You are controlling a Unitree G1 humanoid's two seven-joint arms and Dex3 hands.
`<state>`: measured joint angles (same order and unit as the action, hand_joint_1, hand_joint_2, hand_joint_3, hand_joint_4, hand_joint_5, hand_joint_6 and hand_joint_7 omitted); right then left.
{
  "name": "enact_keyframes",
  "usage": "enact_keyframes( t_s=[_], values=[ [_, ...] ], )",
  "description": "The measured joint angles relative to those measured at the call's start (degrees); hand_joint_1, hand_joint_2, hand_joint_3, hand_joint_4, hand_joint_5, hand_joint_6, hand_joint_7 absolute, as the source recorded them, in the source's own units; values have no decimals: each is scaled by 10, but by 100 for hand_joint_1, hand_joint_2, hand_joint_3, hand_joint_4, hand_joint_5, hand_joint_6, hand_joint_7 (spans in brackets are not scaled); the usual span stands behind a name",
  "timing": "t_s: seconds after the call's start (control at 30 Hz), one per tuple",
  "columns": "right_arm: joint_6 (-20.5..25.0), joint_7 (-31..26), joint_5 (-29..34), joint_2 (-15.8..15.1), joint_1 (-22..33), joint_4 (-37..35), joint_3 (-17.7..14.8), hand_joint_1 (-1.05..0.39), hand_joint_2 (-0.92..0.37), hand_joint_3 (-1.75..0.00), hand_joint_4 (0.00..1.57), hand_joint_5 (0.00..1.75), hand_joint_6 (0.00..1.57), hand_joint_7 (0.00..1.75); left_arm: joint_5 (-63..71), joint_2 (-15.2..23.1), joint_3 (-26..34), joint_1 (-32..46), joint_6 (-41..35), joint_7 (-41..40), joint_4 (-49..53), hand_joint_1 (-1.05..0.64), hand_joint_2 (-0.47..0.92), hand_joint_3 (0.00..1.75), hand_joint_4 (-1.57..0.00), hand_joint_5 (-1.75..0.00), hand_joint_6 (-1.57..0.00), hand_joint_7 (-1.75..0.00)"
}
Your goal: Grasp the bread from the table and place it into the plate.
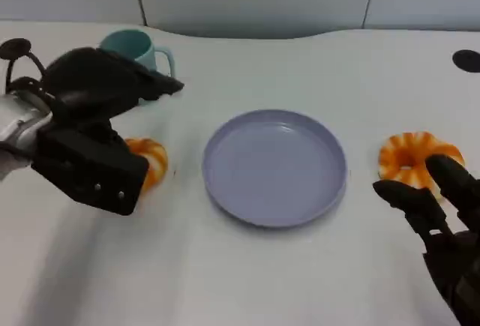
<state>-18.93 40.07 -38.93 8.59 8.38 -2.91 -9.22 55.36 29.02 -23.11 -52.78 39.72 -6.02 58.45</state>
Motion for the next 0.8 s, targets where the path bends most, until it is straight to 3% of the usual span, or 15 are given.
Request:
enact_keyframes(
  t_s=[0.23,0.5,0.63,0.8],
  values=[
    [0,0,0,0,8,3,-3,-60,-92,-11,48,71,76,1,-70,23,-4,32,14,39,-57,-59,65,0,-44,-2,-40,-1],
    [4,-1,0,0,8,3,-3,-60,-92,-10,47,71,75,0,-135,84,27,112,-22,120,-229,-55,62,0,-49,-3,-45,-2],
    [9,-1,0,0,7,2,-2,-60,-92,-9,47,71,76,1,-143,89,28,121,-48,157,-241,-38,59,1,-50,-2,-45,-1],
    [16,-2,0,-1,7,3,0,-59,-92,-9,47,71,77,1,-137,86,10,123,-76,176,-212,-34,59,0,-49,-1,-43,0]
  ],
)
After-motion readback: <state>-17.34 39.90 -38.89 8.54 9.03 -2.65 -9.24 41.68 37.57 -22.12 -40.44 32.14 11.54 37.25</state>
